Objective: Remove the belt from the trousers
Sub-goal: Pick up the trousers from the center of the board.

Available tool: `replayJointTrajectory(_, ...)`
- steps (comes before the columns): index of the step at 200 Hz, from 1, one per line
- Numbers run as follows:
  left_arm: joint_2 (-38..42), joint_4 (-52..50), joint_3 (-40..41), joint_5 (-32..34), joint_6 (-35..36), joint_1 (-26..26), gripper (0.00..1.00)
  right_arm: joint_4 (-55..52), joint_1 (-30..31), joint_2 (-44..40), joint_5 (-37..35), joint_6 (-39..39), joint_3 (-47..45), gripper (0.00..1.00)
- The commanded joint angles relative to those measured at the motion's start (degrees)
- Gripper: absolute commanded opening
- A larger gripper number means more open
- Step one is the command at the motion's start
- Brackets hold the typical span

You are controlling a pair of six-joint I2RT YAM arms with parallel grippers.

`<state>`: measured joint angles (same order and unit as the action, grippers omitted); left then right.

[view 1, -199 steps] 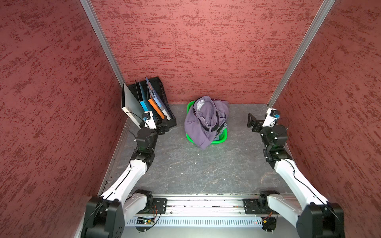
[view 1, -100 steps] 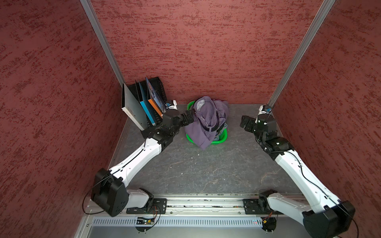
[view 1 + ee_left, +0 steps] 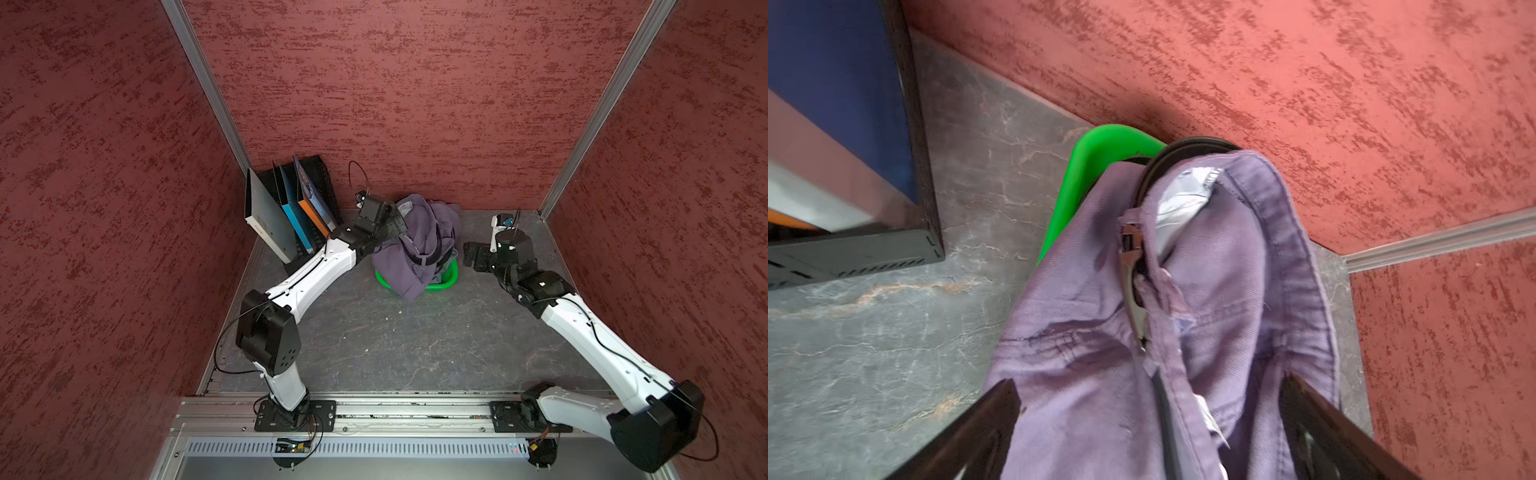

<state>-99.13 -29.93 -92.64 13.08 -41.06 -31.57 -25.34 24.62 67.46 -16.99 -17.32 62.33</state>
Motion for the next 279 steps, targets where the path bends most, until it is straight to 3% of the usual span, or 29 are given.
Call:
replayJointTrajectory(1,-2.86,-5.91,-3.59,4.12,5.22,-2.05,1.00,-1.78,0.32,2.00,-6.03,1.77,1.07,0.99)
replayJointTrajectory(15,-3.68,-9.29,-4.64,8.29,2.83,-3.13,1.00,-1.59,0.36,3.64,-4.72,1.76,0.97,0.99)
replayJointTrajectory(32,-4.30,-9.41,-5.50,4.22,2.33,-2.70,1.00,-2.79,0.49,5.38,-2.55,0.30,1.73,0.99)
replayJointTrajectory(47,-6.62,-14.35,-9.35,7.57,-3.00,-3.16,1.00,-3.95,0.60,6.77,-1.82,-0.95,2.16,0.99)
replayJointTrajectory(72,-12.59,-21.13,-16.97,6.51,-10.14,-2.03,1.00,-4.01,1.00,7.86,0.55,-0.60,2.38,0.99)
replayJointTrajectory(137,-22.18,-15.94,-24.52,-4.29,-13.85,-0.58,1.00,-3.47,2.52,5.06,0.41,1.30,1.13,0.99)
replayJointTrajectory(184,-27.37,-18.78,-30.93,-5.09,-13.39,-1.20,1.00,-3.57,2.53,3.55,-1.53,1.62,0.14,0.99)
replayJointTrajectory(212,-25.51,-18.11,-29.31,-4.81,-12.95,-1.33,1.00,-3.58,2.54,3.31,-2.30,1.81,0.02,0.99)
replayJointTrajectory(217,-24.72,-17.35,-28.27,-4.54,-12.84,-1.30,0.95,-3.62,2.50,3.24,-2.35,1.77,0.00,0.99)
replayJointTrajectory(221,-24.04,-16.29,-27.13,-4.47,-12.81,-1.22,0.84,-3.58,2.58,3.20,-2.43,1.79,-0.08,0.99)
replayJointTrajectory(224,-23.52,-15.32,-26.14,-4.68,-12.82,-1.07,0.70,-3.57,2.51,3.16,-2.42,1.85,-0.10,0.99)
replayJointTrajectory(230,-22.47,-12.85,-23.67,-5.78,-13.49,-0.58,0.27,-3.59,2.56,3.12,-2.46,1.83,-0.07,0.99)
replayJointTrajectory(235,-21.90,-11.80,-22.08,-6.44,-14.79,-0.01,0.00,-3.57,2.53,3.03,-2.43,1.90,-0.03,0.99)
replayJointTrajectory(261,-23.77,-12.81,-22.51,-8.73,-16.97,1.64,0.00,-3.65,2.50,3.33,-2.51,2.03,-0.02,0.99)
replayJointTrajectory(270,-24.62,-13.80,-23.44,-8.96,-17.25,1.78,0.16,-3.79,2.48,3.38,-2.45,1.90,0.12,0.99)
replayJointTrajectory(279,-25.01,-13.39,-23.42,-9.53,-17.21,1.79,0.15,-3.77,2.50,3.31,-2.52,1.98,0.14,0.99)
